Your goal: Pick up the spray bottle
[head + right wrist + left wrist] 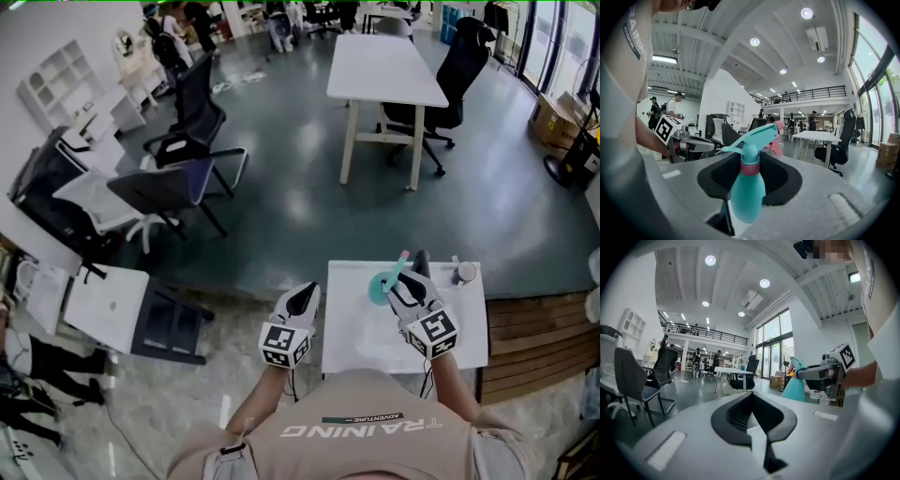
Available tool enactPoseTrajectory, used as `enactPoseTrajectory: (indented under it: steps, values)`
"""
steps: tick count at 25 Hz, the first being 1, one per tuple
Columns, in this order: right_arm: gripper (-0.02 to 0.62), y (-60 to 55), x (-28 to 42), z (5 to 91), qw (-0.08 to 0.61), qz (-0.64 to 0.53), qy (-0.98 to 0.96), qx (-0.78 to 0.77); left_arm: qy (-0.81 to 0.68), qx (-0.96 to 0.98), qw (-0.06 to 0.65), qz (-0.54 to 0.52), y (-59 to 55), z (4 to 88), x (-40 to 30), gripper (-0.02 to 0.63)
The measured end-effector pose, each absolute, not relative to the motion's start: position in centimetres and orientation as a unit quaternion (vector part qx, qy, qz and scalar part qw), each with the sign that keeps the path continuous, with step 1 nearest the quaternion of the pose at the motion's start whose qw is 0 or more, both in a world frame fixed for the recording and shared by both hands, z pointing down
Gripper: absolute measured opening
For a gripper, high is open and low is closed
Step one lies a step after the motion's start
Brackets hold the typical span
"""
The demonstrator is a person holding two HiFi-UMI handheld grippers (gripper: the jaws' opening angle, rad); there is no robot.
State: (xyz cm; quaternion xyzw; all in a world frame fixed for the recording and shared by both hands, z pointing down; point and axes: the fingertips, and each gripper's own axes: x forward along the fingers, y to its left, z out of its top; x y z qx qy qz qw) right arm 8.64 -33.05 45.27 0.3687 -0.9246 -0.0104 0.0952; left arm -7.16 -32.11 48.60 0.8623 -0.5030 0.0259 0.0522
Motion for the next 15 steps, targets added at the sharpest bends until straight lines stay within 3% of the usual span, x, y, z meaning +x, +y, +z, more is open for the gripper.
enactPoseTrajectory:
  steps: [15]
  values:
    - [0.13, -32.2, 9.0, 46.7, 0.102, -0.002, -0.926, 0.365, -0.507, 0.859, 0.066, 0.027, -31.3, 49.8, -6.8, 0.018]
